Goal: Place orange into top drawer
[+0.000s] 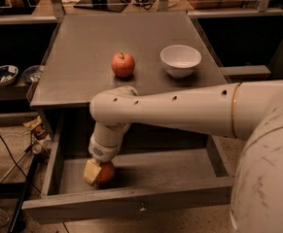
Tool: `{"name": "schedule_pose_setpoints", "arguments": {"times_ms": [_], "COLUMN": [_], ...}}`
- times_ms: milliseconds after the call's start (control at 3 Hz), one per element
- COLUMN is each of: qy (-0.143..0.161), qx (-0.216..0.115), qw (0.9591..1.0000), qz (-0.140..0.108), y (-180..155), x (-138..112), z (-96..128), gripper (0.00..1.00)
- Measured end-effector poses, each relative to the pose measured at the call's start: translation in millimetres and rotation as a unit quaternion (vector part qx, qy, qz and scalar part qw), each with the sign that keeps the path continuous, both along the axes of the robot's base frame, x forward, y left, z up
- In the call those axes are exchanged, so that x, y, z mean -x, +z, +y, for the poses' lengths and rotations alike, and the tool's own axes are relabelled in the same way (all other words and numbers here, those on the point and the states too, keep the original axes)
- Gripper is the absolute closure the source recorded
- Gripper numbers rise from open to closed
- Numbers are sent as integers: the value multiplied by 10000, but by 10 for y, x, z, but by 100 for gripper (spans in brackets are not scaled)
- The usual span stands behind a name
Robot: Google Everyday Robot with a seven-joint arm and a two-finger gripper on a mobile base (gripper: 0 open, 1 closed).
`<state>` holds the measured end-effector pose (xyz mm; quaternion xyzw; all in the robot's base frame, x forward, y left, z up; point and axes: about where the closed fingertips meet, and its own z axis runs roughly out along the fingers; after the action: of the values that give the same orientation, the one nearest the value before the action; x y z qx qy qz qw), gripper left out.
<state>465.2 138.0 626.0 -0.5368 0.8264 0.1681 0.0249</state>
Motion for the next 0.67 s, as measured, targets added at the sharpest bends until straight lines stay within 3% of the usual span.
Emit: {"name": "schedule_pose_setpoints", "arguments": {"times_ms": [667], "qy": [-84], "qx": [-1], "qw": [9998], "qz": [192], "y": [-203], "x": [47], "z": [-29], "gripper": [96]}}
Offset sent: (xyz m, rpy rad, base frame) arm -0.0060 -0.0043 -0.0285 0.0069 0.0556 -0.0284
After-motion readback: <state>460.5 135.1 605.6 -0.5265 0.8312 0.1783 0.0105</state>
